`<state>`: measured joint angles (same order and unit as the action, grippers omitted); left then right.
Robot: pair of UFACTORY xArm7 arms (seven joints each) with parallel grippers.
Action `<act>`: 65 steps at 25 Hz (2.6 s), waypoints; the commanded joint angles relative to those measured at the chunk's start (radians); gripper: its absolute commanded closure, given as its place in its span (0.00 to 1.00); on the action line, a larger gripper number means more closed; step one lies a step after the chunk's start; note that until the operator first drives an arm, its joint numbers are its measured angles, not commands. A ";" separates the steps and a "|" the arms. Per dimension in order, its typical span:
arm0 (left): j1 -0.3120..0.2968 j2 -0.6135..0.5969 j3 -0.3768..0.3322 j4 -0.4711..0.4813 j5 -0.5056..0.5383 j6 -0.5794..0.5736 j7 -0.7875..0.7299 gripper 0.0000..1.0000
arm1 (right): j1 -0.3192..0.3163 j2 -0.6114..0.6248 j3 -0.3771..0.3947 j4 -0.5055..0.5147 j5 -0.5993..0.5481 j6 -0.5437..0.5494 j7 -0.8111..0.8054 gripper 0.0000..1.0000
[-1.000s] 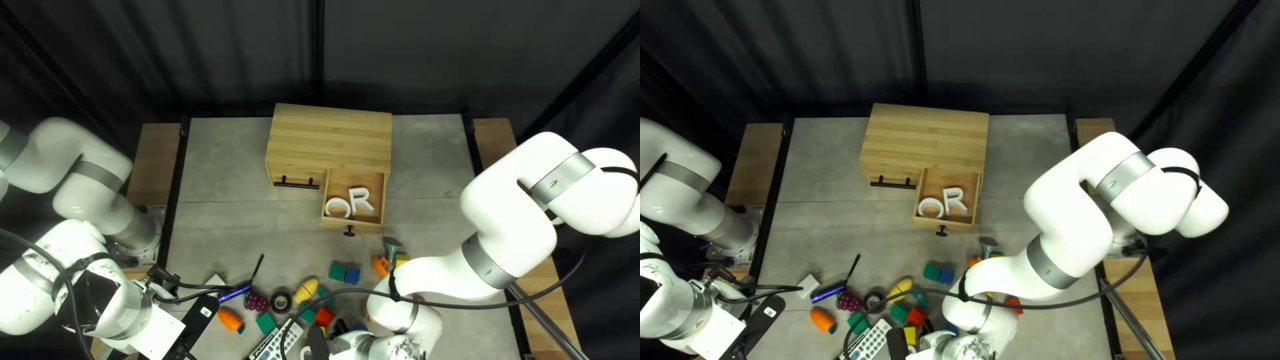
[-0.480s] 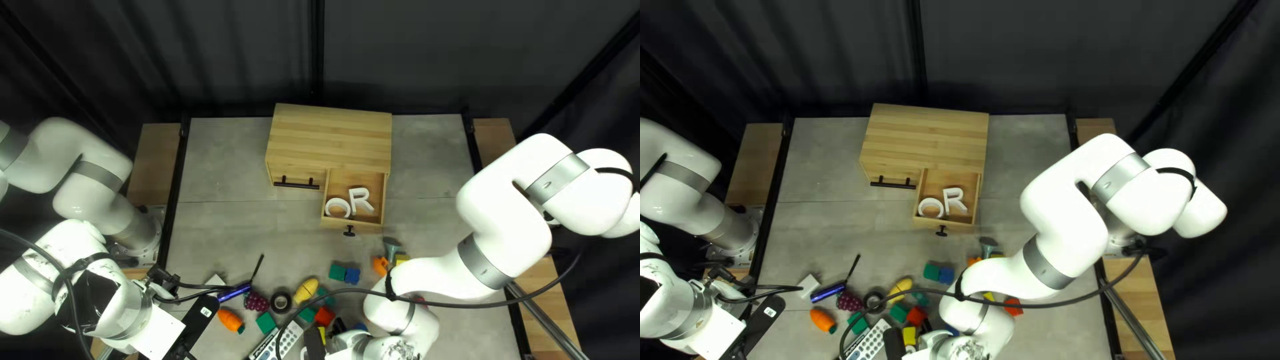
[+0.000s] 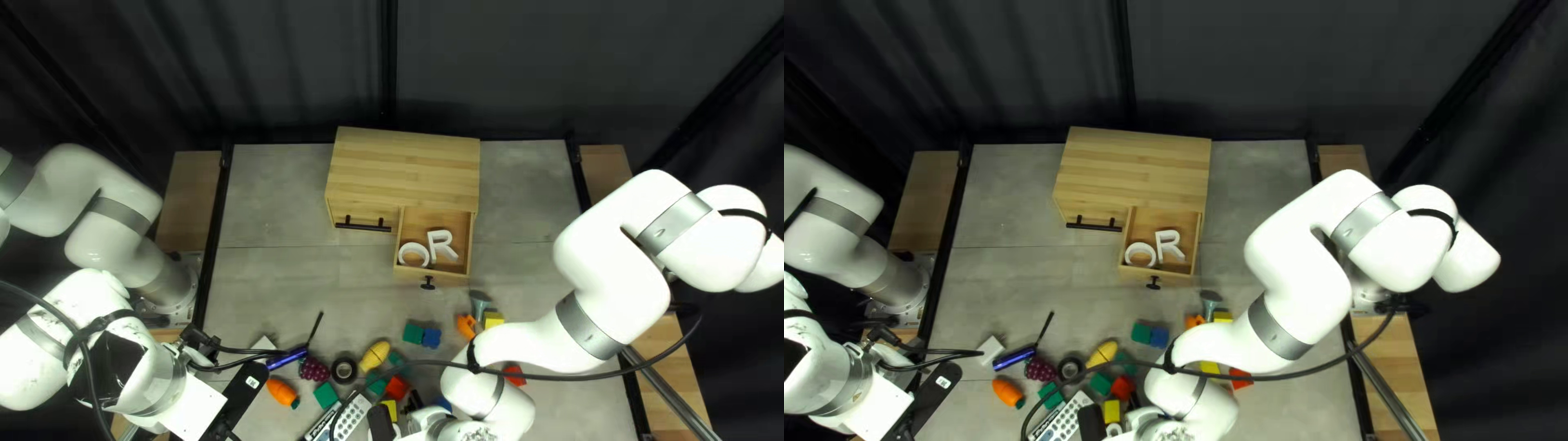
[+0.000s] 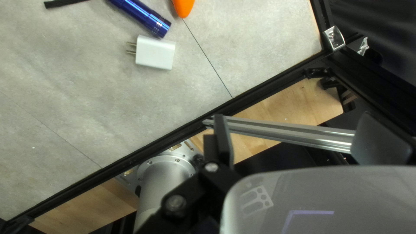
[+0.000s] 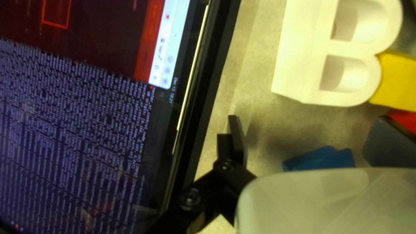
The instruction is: Open drawers and place objects into drawer and close
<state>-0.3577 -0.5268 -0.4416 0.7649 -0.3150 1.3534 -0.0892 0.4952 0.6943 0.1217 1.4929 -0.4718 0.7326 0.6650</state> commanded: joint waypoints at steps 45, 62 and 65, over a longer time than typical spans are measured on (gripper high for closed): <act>0.000 0.000 0.000 0.000 0.000 0.000 0.000 0.00 | -0.002 -0.005 0.024 0.067 0.032 0.076 -0.039 0.00; 0.000 0.000 0.000 0.000 0.000 0.000 0.000 0.00 | -0.042 0.036 0.041 0.129 0.087 0.140 -0.086 0.00; 0.000 0.000 0.000 0.000 0.000 0.000 0.000 0.00 | -0.042 0.044 0.043 0.147 0.098 0.160 -0.083 0.00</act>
<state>-0.3577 -0.5268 -0.4416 0.7649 -0.3150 1.3534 -0.0892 0.4536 0.7320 0.1630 1.6265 -0.3823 0.8777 0.5800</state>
